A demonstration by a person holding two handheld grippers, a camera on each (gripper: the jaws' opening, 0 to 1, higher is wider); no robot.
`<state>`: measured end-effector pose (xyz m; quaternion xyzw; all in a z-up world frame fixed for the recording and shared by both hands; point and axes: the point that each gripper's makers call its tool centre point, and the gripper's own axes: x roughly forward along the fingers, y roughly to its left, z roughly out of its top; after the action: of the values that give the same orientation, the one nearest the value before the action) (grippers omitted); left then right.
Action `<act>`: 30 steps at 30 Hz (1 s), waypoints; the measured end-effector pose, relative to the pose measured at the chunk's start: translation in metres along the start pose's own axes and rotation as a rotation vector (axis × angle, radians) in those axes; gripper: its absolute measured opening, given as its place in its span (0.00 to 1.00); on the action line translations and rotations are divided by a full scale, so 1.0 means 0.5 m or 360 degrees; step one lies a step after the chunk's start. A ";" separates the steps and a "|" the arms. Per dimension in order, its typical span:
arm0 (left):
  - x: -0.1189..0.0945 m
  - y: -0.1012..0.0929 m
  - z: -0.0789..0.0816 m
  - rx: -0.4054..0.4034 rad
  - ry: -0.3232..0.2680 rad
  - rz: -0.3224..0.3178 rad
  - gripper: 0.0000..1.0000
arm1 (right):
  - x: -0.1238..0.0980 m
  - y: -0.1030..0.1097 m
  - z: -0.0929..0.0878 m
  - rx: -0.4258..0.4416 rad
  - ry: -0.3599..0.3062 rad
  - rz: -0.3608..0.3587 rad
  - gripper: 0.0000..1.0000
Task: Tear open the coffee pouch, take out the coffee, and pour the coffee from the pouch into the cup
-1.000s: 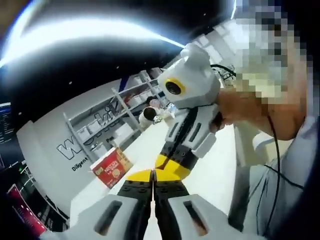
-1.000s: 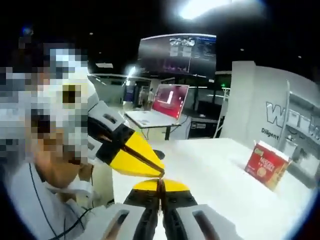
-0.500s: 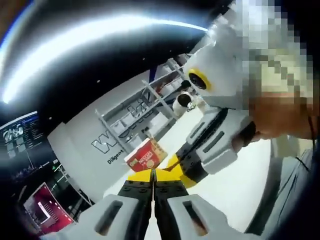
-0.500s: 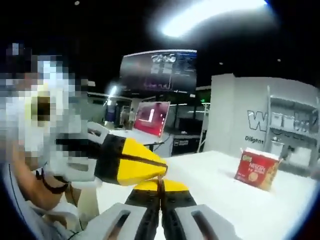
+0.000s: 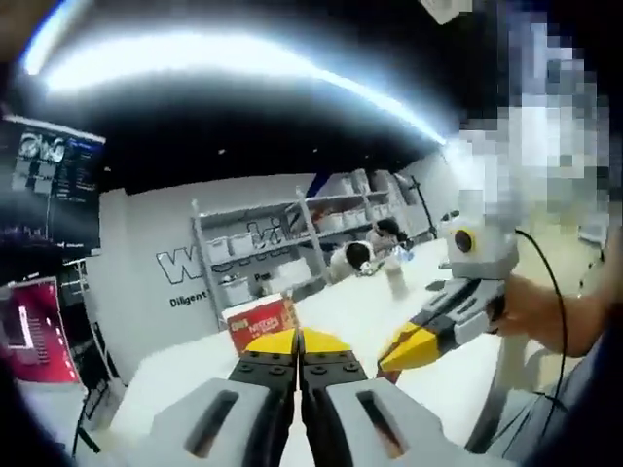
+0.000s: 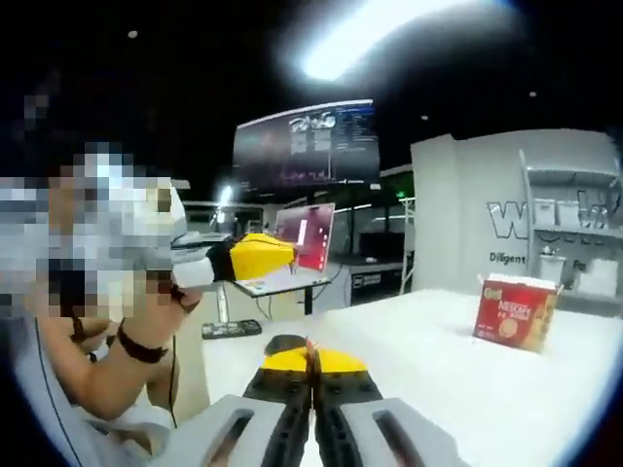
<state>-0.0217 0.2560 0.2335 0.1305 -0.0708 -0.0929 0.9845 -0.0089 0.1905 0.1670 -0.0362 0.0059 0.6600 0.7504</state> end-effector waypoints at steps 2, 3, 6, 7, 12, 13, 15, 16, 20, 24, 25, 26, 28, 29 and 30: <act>-0.002 0.020 -0.001 -0.0053 -0.0036 0.0005 0.02 | -0.001 0.001 0.001 -0.0022 0.0007 -0.0009 0.00; -0.003 0.035 -0.004 -0.0109 -0.0051 0.0011 0.02 | -0.001 0.002 0.001 -0.0032 0.0011 -0.0012 0.00; -0.004 0.082 -0.029 -0.0204 -0.0051 0.0068 0.02 | -0.005 -0.006 0.001 -0.0103 0.0040 -0.0065 0.00; -0.001 0.111 -0.063 -0.0276 0.0018 0.0105 0.02 | -0.006 -0.004 0.003 -0.0117 0.0045 -0.0071 0.00; 0.005 0.194 -0.159 -0.0345 0.0156 0.0290 0.03 | -0.007 -0.005 0.004 -0.0124 0.0037 -0.0075 0.00; 0.006 0.206 -0.181 -0.0302 0.0204 0.0325 0.03 | -0.007 -0.005 0.003 -0.0121 0.0037 -0.0074 0.00; 0.005 0.230 -0.220 -0.0278 0.0280 0.0399 0.03 | -0.008 -0.006 0.001 -0.0119 0.0040 -0.0074 0.00; 0.008 0.235 -0.232 -0.0288 0.0289 0.0403 0.03 | -0.008 -0.006 0.000 -0.0122 0.0042 -0.0076 0.00; 0.002 0.259 -0.260 -0.0320 0.0315 0.0461 0.03 | -0.008 -0.007 0.003 -0.0129 0.0037 -0.0078 0.00; -0.011 0.297 -0.301 -0.0249 0.0419 0.0573 0.04 | -0.007 -0.006 0.003 -0.0131 0.0035 -0.0072 0.00; -0.015 0.307 -0.309 -0.0230 0.0422 0.0599 0.04 | -0.006 -0.006 0.002 -0.0132 0.0036 -0.0071 0.00; -0.020 0.317 -0.315 -0.0202 0.0428 0.0627 0.04 | -0.006 -0.006 0.001 -0.0134 0.0038 -0.0069 0.00; -0.026 0.328 -0.324 -0.0190 0.0419 0.0661 0.04 | -0.005 -0.005 0.000 -0.0133 0.0039 -0.0065 0.00; -0.027 0.331 -0.330 -0.0200 0.0421 0.0661 0.04 | -0.005 -0.005 -0.001 -0.0131 0.0038 -0.0065 0.00; -0.027 0.332 -0.332 -0.0207 0.0422 0.0660 0.05 | -0.005 -0.005 -0.001 -0.0131 0.0038 -0.0064 0.00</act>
<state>0.0195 0.4566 0.1183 0.0606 0.0398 0.1245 0.9896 -0.0068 0.1878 0.1667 -0.0750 -0.0132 0.6440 0.7612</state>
